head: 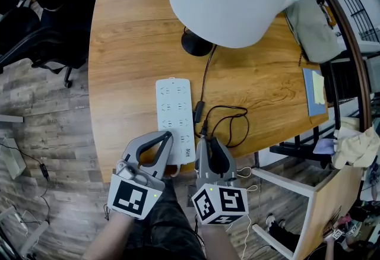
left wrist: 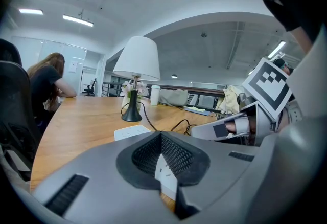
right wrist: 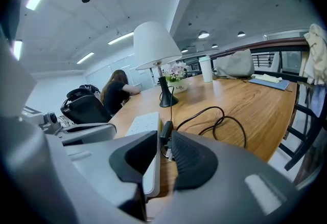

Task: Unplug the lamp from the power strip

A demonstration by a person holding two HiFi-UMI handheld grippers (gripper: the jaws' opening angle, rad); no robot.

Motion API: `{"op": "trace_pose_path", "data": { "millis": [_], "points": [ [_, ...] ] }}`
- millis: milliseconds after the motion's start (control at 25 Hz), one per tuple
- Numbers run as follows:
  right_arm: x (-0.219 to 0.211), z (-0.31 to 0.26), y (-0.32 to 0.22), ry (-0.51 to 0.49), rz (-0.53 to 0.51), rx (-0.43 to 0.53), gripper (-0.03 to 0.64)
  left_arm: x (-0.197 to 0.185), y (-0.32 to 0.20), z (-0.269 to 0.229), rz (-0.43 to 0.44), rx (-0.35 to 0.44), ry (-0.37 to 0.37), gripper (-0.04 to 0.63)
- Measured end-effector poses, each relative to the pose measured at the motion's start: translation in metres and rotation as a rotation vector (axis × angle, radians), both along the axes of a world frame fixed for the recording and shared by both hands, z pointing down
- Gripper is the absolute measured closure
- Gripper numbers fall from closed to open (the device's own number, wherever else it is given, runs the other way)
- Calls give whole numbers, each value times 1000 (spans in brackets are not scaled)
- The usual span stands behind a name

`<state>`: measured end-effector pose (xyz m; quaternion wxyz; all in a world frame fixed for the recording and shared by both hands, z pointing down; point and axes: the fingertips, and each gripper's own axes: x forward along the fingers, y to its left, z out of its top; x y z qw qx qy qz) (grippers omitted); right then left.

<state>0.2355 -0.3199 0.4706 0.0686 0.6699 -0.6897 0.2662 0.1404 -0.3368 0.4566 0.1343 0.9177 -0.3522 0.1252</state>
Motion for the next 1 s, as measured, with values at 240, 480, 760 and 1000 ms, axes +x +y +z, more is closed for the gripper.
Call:
{"op": "trace_pose_path", "data": {
  "millis": [240, 480, 760, 1000],
  "points": [
    [-10, -10, -1, -16, -32, 50, 534, -2, 1, -3, -6, 2, 8, 600],
    [-17, -28, 0, -1, -70, 133, 559, -10, 0, -11, -29, 11, 25, 598],
    [-20, -46, 6, 23, -87, 171, 607, -21, 3, -27, -54, 29, 45, 598],
    [-28, -67, 11, 62, -125, 209, 609, -30, 6, -46, -68, 59, 66, 598]
  ]
}}
